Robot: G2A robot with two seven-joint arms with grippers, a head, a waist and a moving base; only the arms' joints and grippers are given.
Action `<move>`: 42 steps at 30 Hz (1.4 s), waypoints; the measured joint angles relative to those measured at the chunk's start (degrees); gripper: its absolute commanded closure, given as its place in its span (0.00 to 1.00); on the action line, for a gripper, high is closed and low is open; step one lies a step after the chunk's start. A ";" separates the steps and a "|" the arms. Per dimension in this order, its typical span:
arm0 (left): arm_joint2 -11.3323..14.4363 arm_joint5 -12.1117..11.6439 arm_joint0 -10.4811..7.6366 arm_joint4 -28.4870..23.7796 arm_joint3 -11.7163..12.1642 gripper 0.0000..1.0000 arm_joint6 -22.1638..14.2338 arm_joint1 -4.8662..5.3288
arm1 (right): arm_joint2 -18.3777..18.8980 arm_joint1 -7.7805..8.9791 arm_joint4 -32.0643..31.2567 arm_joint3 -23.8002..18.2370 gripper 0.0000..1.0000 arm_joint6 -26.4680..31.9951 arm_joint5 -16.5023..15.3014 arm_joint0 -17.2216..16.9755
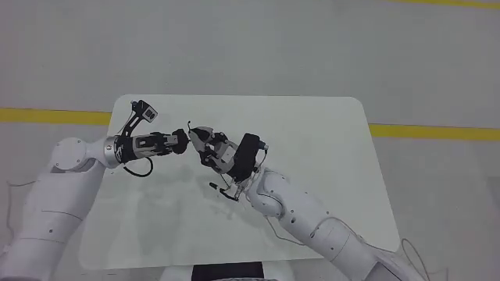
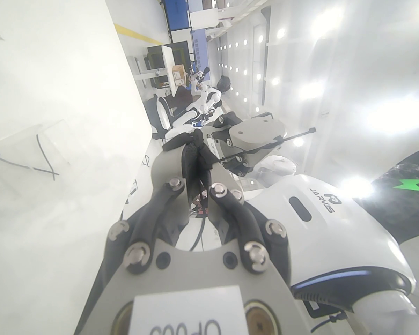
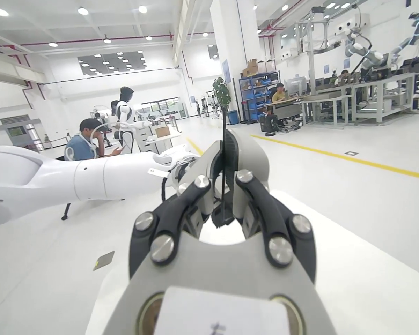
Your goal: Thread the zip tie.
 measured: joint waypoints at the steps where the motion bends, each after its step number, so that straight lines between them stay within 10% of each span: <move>1: 0.00 0.00 0.00 0.00 0.00 1.00 0.00 0.00 | -0.38 0.04 -1.02 0.52 1.00 -1.41 0.00 0.28; 16: 0.00 0.00 0.00 0.00 0.00 1.00 0.00 0.00 | -10.82 0.01 -8.22 12.77 1.00 -21.43 0.00 10.41; 30: 0.75 1.72 0.48 -0.99 -0.77 1.00 0.11 0.03 | -10.62 -0.03 -9.32 12.88 1.00 -20.59 0.55 10.47; 35: 2.73 5.57 1.46 -2.61 -2.19 1.00 -0.01 1.09 | -9.48 -0.06 -13.37 13.30 1.00 -22.03 -0.04 10.24; 42: 6.65 3.04 1.65 -5.50 -1.44 1.00 0.00 4.06 | -9.56 -0.57 -16.93 15.41 1.00 -24.73 0.00 11.06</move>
